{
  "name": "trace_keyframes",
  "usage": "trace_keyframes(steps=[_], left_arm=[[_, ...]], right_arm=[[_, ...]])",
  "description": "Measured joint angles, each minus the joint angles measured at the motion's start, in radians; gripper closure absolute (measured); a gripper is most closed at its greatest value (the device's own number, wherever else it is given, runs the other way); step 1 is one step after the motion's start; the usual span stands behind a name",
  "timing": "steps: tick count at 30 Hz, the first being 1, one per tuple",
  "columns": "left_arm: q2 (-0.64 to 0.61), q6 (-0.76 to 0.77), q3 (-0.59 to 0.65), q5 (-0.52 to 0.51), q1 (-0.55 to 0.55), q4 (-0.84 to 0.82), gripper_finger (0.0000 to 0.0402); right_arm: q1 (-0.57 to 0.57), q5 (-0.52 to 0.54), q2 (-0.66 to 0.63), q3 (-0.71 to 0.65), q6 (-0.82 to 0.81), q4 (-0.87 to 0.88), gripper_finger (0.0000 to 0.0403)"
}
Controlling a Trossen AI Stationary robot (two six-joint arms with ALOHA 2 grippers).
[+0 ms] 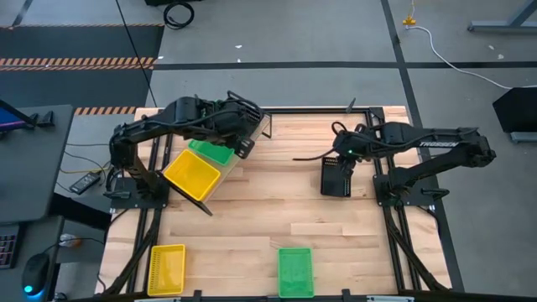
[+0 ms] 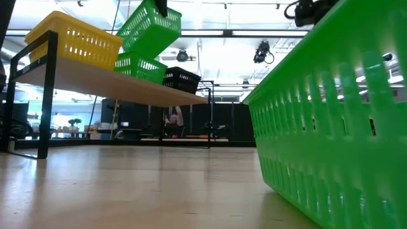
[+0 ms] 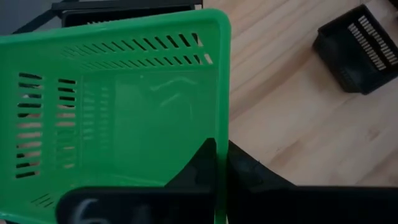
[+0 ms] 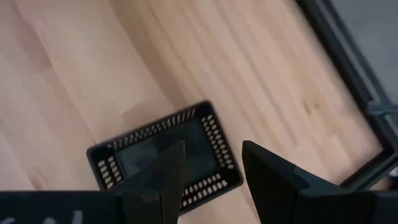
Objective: Stack baskets on shelf by color
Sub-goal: Stack the top green bin on top of the other green bin on the shelf
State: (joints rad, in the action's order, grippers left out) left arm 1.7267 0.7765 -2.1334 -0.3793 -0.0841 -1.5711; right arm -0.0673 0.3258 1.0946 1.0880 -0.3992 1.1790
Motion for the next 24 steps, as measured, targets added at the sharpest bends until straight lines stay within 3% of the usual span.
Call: trace_keyframes(steps=[9,19,24], left_arm=[[0.000,0.016,0.009,0.002,0.011,0.002,0.0393],[-0.122,0.095,0.274,0.064,0.016,0.001,0.0392],[-0.161,0.103,0.330,0.081,0.015,-0.001,0.0388]], right_arm=[[0.000,-0.028,-0.004,-0.056,0.002,-0.033,0.0237],[0.000,-0.032,-0.052,-0.056,0.001,-0.068,0.0237],[0.000,-0.031,-0.064,-0.056,0.002,-0.071,0.0237]])
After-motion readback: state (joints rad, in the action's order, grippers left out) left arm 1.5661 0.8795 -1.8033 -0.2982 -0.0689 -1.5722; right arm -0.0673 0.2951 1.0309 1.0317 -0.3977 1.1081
